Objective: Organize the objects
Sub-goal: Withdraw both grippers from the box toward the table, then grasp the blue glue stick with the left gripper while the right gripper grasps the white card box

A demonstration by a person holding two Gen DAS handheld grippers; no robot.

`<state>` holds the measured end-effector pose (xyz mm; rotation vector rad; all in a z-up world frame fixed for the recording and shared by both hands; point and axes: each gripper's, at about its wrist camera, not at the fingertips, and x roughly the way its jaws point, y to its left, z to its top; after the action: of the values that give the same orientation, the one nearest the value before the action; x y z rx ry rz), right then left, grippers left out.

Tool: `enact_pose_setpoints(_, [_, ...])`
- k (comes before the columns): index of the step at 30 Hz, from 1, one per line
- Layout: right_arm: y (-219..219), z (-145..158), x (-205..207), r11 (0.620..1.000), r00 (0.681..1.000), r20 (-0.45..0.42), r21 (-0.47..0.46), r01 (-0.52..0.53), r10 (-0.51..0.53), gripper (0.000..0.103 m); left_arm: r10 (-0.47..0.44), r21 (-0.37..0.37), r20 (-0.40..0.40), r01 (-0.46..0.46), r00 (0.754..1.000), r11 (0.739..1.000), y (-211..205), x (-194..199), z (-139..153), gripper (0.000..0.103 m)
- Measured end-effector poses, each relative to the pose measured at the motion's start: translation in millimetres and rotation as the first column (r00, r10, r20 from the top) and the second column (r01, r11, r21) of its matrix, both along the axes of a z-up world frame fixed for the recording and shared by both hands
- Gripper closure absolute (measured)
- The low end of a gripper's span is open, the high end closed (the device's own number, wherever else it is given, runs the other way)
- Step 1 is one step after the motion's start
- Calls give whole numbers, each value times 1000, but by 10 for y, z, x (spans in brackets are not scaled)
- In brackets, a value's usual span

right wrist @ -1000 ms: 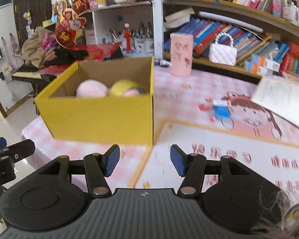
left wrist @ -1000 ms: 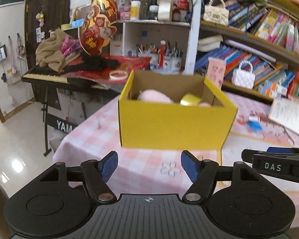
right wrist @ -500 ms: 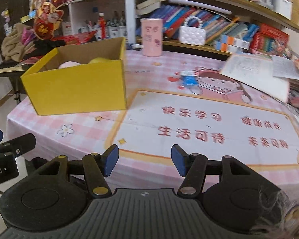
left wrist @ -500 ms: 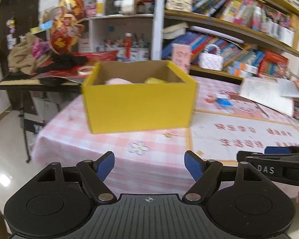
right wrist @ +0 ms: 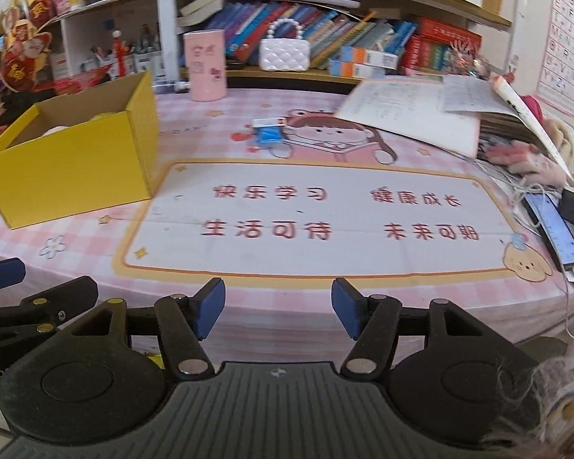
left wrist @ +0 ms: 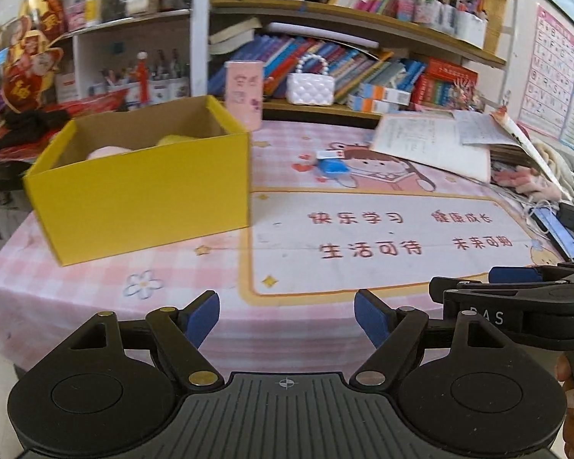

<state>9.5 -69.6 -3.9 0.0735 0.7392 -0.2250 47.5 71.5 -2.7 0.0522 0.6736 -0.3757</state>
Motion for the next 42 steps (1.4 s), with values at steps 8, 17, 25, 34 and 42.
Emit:
enact_pose_setpoints(8, [-401, -35, 192, 1000, 1000, -23, 17, 19, -19, 43, 2, 8, -22, -2, 1000, 1000, -378, 254, -28, 23])
enact_pose_setpoints(17, [-824, -36, 695, 998, 999, -29, 45, -42, 43, 43, 61, 23, -25, -60, 998, 998, -782, 679, -12, 24])
enact_pose_setpoints(25, [-1231, 14, 1270, 995, 996, 7, 44, -87, 87, 43, 127, 7, -14, -127, 992, 992, -1162, 1203, -30, 32])
enact_pose_setpoints(34, [-1656, 150, 1953, 993, 990, 77, 23, -120, 118, 39, 124, -4, -31, -124, 992, 992, -1673, 2027, -147, 51])
enact_pose_setpoints(42, [-2026, 223, 2341, 994, 989, 105, 9, -105, 103, 36, 154, 31, -94, -152, 984, 988, -2006, 2663, -511, 60])
